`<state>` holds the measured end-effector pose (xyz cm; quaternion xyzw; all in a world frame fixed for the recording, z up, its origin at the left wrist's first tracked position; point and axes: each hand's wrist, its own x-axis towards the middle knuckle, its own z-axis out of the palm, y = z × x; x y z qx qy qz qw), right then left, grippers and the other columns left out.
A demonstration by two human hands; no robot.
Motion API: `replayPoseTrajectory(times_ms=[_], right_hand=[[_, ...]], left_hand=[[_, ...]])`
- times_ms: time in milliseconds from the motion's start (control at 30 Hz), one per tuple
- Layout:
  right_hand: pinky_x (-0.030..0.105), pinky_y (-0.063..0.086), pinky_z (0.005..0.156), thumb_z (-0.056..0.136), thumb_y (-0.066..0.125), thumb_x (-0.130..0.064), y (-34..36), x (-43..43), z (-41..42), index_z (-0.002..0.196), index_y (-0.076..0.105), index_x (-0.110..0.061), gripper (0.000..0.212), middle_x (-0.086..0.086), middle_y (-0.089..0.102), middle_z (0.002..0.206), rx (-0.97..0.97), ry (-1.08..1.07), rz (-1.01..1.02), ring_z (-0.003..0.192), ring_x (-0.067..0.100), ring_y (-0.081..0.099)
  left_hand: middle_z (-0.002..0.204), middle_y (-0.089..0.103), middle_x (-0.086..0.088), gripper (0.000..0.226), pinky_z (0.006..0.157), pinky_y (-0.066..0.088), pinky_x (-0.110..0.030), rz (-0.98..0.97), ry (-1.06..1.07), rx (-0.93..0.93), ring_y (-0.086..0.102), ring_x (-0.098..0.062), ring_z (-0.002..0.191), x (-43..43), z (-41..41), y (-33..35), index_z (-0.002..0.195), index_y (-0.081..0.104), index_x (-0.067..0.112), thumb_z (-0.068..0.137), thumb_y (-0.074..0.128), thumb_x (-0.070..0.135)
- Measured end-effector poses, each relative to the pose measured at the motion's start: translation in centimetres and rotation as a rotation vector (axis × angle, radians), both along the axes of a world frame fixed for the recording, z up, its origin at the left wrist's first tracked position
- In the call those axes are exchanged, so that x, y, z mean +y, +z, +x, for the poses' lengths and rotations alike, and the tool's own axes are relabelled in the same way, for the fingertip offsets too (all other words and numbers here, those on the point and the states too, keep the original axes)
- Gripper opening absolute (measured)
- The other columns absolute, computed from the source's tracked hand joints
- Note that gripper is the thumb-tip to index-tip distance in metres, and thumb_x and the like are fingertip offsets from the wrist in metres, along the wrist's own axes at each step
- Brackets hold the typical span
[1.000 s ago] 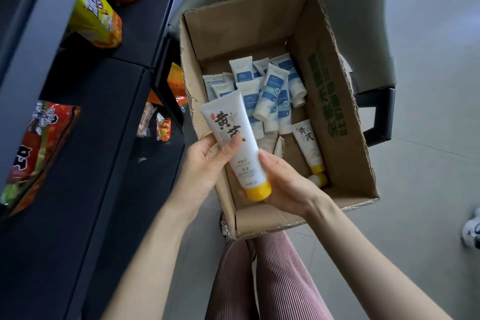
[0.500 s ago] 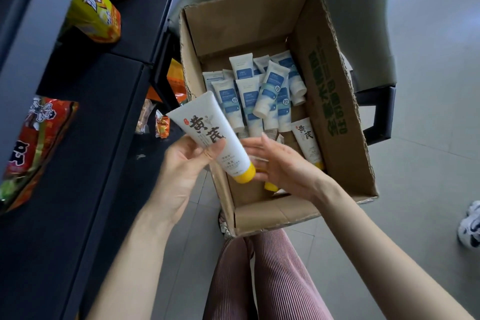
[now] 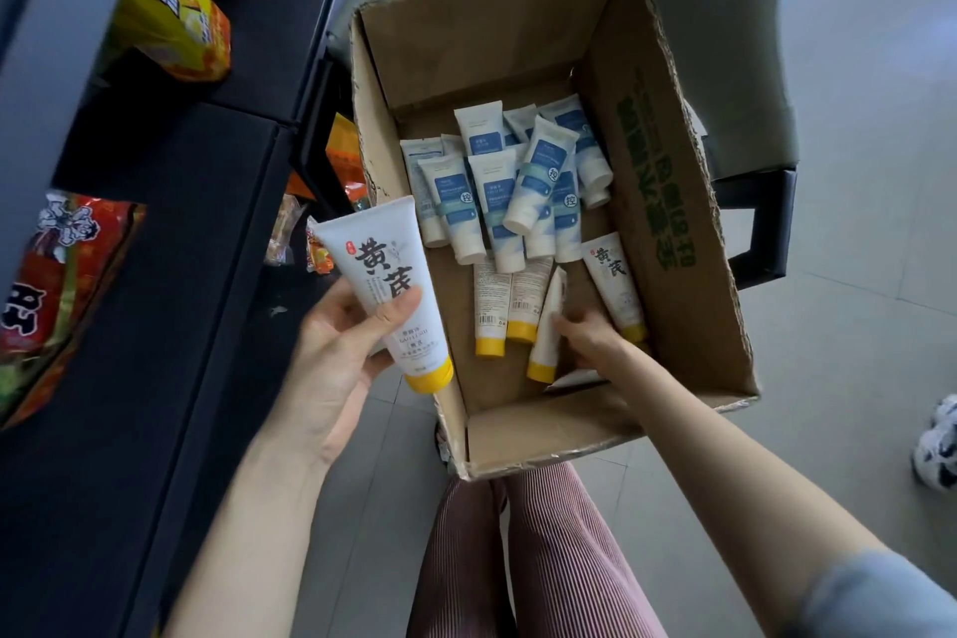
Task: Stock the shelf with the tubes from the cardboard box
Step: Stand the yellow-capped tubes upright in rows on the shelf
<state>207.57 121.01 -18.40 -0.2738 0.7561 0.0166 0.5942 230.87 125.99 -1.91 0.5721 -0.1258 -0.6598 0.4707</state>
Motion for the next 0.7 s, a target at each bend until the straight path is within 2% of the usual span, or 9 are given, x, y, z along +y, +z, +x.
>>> replayPoseTrajectory(times_ms=[100, 300, 400, 467, 533, 600, 700], right_hand=[[0.043, 0.044, 0.100, 0.095, 0.055, -0.024, -0.6, 0.6, 0.3, 0.133, 0.041, 0.002, 0.048, 0.020, 0.052, 0.131, 0.050, 0.023, 0.015, 0.121, 0.034, 0.051], [0.038, 0.047, 0.092, 0.090, 0.063, -0.016, -0.7, 0.7, 0.6, 0.135, 0.039, 0.000, 0.053, 0.016, 0.050, 0.135, -0.003, -0.008, 0.062, 0.123, 0.031, 0.051], [0.042, 0.047, 0.079, 0.087, 0.067, -0.014, -0.4, 0.8, 0.9, 0.135, 0.034, -0.003, 0.059, 0.015, 0.048, 0.136, -0.037, -0.035, 0.102, 0.125, 0.033, 0.048], [0.045, 0.047, 0.083, 0.086, 0.068, -0.013, -0.4, 0.9, 1.5, 0.131, 0.032, -0.005, 0.058, 0.014, 0.047, 0.135, -0.049, -0.035, 0.096, 0.123, 0.034, 0.049], [0.043, 0.045, 0.087, 0.084, 0.070, -0.011, -0.5, 1.1, 2.0, 0.127, 0.032, -0.005, 0.058, 0.014, 0.049, 0.134, -0.060, -0.007, 0.056, 0.121, 0.032, 0.051], [0.037, 0.044, 0.084, 0.083, 0.070, -0.008, -0.4, 1.4, 2.4, 0.127, 0.033, -0.004, 0.058, 0.011, 0.051, 0.131, -0.083, -0.004, 0.014, 0.120, 0.029, 0.051], [0.036, 0.048, 0.091, 0.081, 0.072, -0.011, -0.6, 1.8, 2.5, 0.126, 0.041, -0.007, 0.055, 0.011, 0.056, 0.129, -0.094, 0.031, -0.084, 0.115, 0.025, 0.056]], left_hand=[[0.090, 0.069, 0.009, 0.060, 0.067, 0.055, -0.026, 0.036, 0.025, 0.051, 0.065, -0.007, 0.083, -0.2, -0.1, -0.2, 0.091, 0.069, 0.027, 0.039, 0.091, 0.045], [0.097, 0.071, 0.005, 0.066, 0.073, 0.057, -0.030, 0.079, 0.029, 0.165, 0.066, -0.009, 0.083, -0.8, 0.1, -0.6, 0.098, 0.070, 0.028, 0.038, 0.093, 0.041], [0.105, 0.070, -0.002, 0.064, 0.070, 0.057, -0.033, 0.096, 0.037, 0.213, 0.067, -0.011, 0.087, -0.9, 0.2, -0.7, 0.101, 0.070, 0.028, 0.042, 0.092, 0.039], [0.104, 0.070, -0.001, 0.060, 0.067, 0.056, -0.032, 0.103, 0.034, 0.225, 0.067, -0.010, 0.086, -1.0, 0.2, -0.5, 0.107, 0.067, 0.025, 0.052, 0.087, 0.032], [0.103, 0.069, 0.001, 0.049, 0.064, 0.056, -0.029, 0.120, 0.016, 0.196, 0.066, -0.009, 0.084, -1.0, 0.1, -0.5, 0.114, 0.061, 0.020, 0.067, 0.076, 0.016], [0.103, 0.068, 0.001, 0.054, 0.063, 0.055, -0.027, 0.126, -0.027, 0.161, 0.066, -0.009, 0.085, -1.0, 0.1, -0.5, 0.118, 0.057, 0.018, 0.069, 0.072, 0.000], [0.101, 0.066, 0.000, 0.062, 0.064, 0.055, -0.028, 0.126, -0.063, 0.115, 0.066, -0.011, 0.088, -0.7, 0.5, -0.6, 0.121, 0.054, 0.017, 0.065, 0.072, -0.003]])
